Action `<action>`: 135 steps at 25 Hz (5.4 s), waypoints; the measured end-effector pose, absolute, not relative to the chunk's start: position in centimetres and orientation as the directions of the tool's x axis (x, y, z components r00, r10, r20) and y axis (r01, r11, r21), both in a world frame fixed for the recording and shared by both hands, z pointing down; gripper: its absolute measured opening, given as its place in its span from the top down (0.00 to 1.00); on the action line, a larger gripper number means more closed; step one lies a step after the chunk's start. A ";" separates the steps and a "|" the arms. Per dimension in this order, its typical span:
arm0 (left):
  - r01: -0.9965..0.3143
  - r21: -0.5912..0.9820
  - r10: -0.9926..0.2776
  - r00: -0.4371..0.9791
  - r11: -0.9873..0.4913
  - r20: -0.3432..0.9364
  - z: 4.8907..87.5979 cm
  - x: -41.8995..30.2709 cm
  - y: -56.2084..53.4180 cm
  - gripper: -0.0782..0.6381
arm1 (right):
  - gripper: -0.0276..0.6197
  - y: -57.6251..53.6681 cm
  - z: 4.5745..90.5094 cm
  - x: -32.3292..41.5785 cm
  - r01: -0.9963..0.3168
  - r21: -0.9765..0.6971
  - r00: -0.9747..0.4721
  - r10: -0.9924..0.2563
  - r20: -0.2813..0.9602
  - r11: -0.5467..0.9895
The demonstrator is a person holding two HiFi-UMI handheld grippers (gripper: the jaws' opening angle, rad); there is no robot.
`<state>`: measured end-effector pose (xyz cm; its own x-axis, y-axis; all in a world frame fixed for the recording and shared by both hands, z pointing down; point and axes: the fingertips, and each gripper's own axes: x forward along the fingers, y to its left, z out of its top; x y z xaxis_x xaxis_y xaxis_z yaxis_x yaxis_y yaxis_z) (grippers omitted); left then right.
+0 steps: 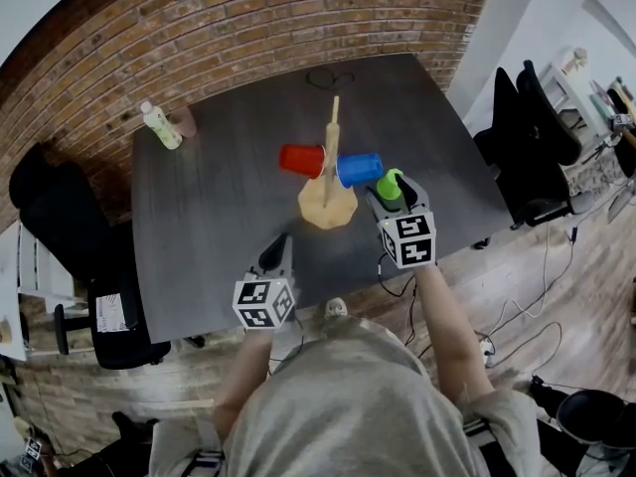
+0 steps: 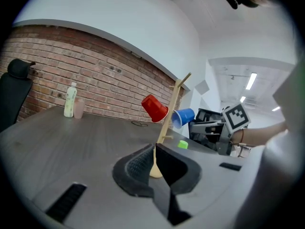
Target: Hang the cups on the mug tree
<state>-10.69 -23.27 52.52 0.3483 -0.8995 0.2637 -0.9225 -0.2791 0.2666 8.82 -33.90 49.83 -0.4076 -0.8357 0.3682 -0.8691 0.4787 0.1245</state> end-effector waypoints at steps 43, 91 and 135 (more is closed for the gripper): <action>-0.951 0.235 -0.897 0.275 -0.200 0.347 55.6 -10.9 -28.3 0.87 | 0.61 -40.6 63.3 15.2 -0.910 0.085 -0.290 -0.771 0.567 0.405; -0.949 0.253 -0.910 0.266 -0.189 0.317 55.3 -11.9 -16.3 0.87 | 0.61 -27.7 48.5 7.1 -0.860 0.089 -0.461 -0.838 0.292 0.503; -0.955 0.272 -0.916 0.209 -0.116 0.343 56.2 -14.0 -14.3 0.87 | 0.62 -27.8 50.8 -3.0 -0.734 0.157 -0.580 -0.731 0.360 0.660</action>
